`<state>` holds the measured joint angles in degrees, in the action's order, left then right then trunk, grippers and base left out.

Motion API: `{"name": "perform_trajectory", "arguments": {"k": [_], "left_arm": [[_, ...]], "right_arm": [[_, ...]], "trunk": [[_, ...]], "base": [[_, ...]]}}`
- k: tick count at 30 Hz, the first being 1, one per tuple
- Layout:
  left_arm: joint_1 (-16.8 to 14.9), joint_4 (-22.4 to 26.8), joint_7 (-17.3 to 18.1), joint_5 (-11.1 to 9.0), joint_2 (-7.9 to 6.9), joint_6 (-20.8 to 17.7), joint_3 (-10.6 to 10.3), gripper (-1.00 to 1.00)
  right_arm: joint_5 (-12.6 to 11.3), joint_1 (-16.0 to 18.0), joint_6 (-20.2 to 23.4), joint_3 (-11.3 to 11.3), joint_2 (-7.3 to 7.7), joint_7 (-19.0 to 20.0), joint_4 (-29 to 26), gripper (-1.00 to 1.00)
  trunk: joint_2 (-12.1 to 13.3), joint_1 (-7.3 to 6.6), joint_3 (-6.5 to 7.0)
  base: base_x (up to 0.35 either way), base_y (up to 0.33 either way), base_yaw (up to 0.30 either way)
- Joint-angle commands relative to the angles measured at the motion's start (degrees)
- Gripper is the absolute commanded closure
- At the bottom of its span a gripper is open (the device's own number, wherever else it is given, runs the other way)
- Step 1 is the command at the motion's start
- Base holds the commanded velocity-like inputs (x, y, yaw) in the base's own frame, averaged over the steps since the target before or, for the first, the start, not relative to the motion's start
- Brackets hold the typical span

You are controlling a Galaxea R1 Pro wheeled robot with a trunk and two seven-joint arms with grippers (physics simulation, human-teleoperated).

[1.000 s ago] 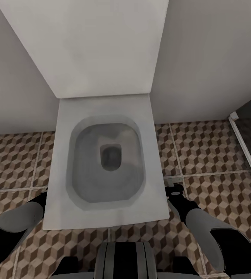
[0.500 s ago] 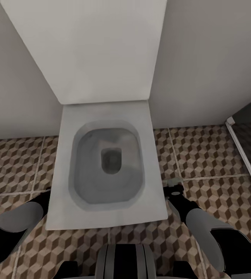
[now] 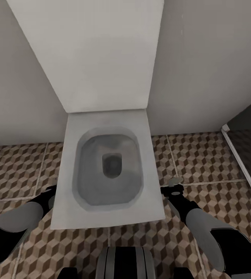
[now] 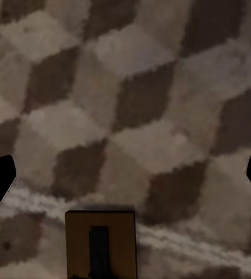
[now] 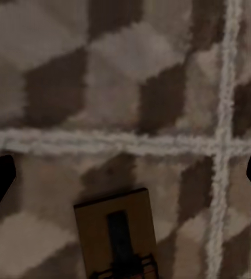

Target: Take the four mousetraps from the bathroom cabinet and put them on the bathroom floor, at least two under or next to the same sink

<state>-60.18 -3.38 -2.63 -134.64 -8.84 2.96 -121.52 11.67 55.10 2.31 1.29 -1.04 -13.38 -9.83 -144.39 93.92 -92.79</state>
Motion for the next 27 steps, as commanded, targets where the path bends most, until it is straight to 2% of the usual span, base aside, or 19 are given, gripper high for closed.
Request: {"name": "perform_trajectory", "arguments": {"k": [1,27], "left_arm": [[0.0,0.1,-0.3,-0.4,-0.03,0.2,-0.5,-1.0],[0.0,0.1,-0.3,-0.4,-0.03,0.2,-0.5,-1.0]], "right_arm": [[0.4,0.0,0.2,0.1,-0.01,-0.2,0.0,-1.0],[0.4,0.0,0.2,0.1,-0.07,-0.3,0.0,-1.0]], "trunk": [[0.0,-0.03,0.2],[0.4,-0.7,5.96]], "base": [[0.0,0.0,0.0],[0.0,0.0,0.0]]}}
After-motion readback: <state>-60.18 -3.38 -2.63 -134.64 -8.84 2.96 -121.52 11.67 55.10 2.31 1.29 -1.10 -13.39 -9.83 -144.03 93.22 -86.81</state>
